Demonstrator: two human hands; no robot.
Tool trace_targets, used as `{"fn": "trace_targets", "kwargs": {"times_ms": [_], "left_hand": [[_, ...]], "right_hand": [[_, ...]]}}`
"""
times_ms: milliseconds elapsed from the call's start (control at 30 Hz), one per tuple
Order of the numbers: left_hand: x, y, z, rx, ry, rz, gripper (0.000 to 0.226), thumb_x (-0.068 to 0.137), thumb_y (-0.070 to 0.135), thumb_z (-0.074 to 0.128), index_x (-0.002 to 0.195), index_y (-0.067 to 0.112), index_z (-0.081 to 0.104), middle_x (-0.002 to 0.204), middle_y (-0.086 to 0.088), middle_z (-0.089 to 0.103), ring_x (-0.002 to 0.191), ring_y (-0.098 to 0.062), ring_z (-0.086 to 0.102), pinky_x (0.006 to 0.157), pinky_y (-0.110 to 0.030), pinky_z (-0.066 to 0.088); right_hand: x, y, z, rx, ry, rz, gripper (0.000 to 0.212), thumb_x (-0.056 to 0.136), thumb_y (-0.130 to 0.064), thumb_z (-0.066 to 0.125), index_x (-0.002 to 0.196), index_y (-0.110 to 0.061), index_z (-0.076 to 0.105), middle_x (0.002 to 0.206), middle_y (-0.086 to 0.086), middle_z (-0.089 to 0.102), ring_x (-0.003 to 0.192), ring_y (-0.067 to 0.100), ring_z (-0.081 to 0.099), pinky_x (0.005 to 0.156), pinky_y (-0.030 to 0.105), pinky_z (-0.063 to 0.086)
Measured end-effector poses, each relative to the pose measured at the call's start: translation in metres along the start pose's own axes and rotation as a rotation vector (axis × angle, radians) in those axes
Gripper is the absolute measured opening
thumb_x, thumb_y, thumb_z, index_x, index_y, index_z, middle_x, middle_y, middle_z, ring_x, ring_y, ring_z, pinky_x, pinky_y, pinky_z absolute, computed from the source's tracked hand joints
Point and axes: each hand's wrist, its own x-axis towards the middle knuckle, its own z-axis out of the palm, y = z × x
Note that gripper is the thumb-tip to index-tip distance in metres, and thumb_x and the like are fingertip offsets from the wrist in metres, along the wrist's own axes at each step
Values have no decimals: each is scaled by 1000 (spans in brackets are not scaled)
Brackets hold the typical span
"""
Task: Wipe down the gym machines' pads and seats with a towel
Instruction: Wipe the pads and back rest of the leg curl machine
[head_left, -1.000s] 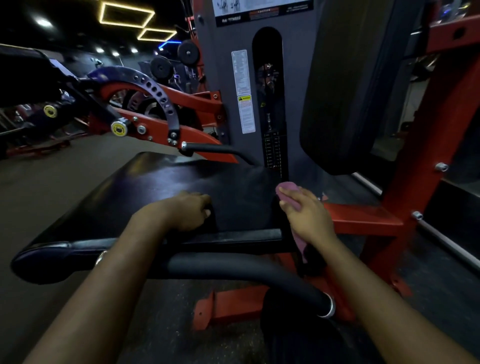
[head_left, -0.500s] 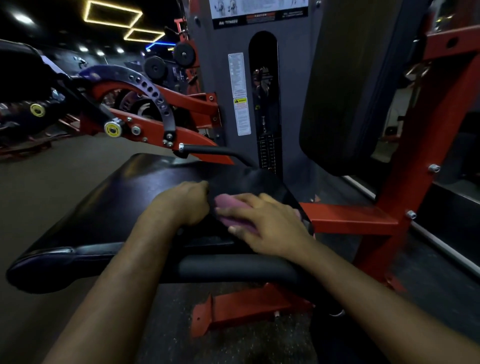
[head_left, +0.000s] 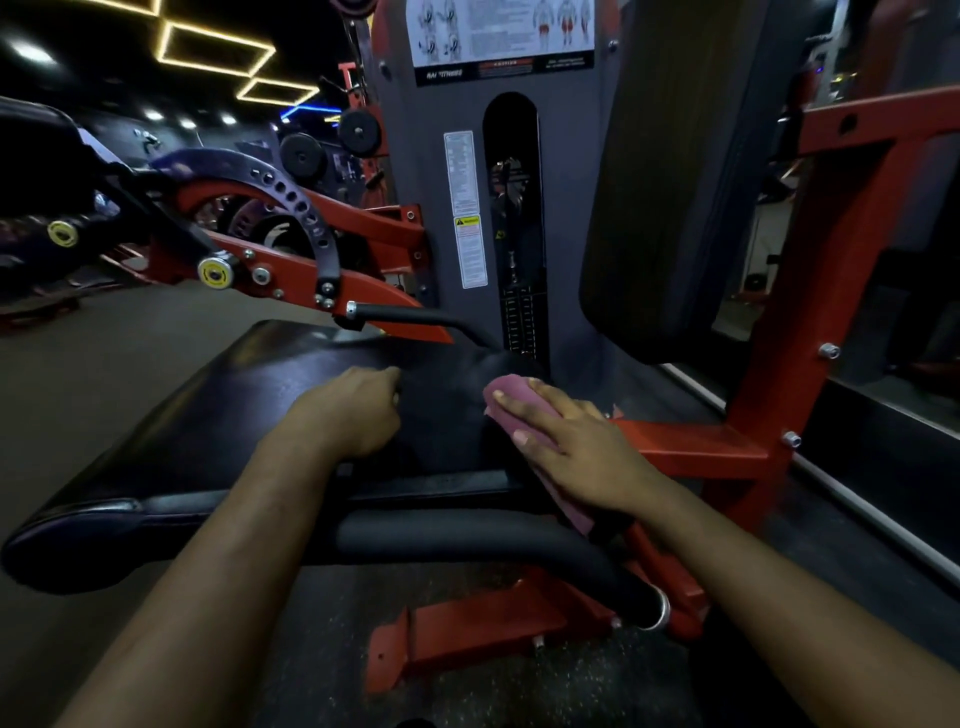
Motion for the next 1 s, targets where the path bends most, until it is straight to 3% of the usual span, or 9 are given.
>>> {"fn": "trace_targets", "kwargs": {"times_ms": [100,200,267,400,567,667,767,867,1000], "left_hand": [[2,7,-5,-16,70,60,27,100,14,42,120,9,60,125,-13,64,113,-32,58,96,-45,46],[8,20,-13,-57,78,137,25,100,13,45,118,9,61,123,-10,65,112,-30,57,95,-42,44],[16,34,-20,-66,11,154,26,102,16,46,121,9,61,129,-10,63,117,-29,56,100,-39,43],[40,74,-38,-49,-202,120,33,103,33,52,129,15,60,124,-4,63,113,-25,59,95,-35,48],[73,104,-40,-236,-515,57,26,96,37,66,111,17,63,106,-3,65,103,-25,68,86,-52,60],[82,101,-44,-368,-392,122,31,94,28,69,117,11,57,117,-13,63,106,-29,66,83,-51,61],[87,88,-63,-464,-222,185,24,93,20,71,108,17,52,106,-8,61,89,-19,63,74,-42,60],[91,77,-91,-391,6,330,22,89,10,74,97,16,54,93,-5,61,80,-17,59,70,-40,57],[89,69,-132,-248,198,415,24,87,5,71,95,23,57,90,10,59,78,-3,56,66,-21,45]], "right_hand": [[2,-1,-17,281,38,82,59,108,-39,42,161,-34,18,166,-8,26,151,10,27,117,15,17],[8,12,-30,296,11,384,75,93,-59,61,154,-22,37,151,7,50,136,26,50,102,30,41],[12,18,-38,211,-108,483,81,81,-76,63,138,-19,56,136,4,61,122,26,59,87,30,45],[20,27,-53,264,-236,432,76,66,-80,74,99,-12,74,102,5,74,84,18,68,61,27,47],[34,36,-52,449,-154,287,62,68,-52,90,115,-21,63,110,-5,68,96,10,66,76,28,56],[46,31,-56,528,77,192,54,72,-41,90,110,-22,57,106,-8,65,92,7,62,67,23,47],[71,27,-64,760,204,144,62,63,-50,91,106,-25,53,107,-2,65,97,15,66,78,35,58],[93,23,-78,960,199,-9,69,64,-57,82,117,-32,46,121,-2,60,110,14,62,85,32,57],[119,22,-117,946,129,-269,78,81,-30,81,138,-58,36,155,-13,34,122,10,58,96,31,55]]}}
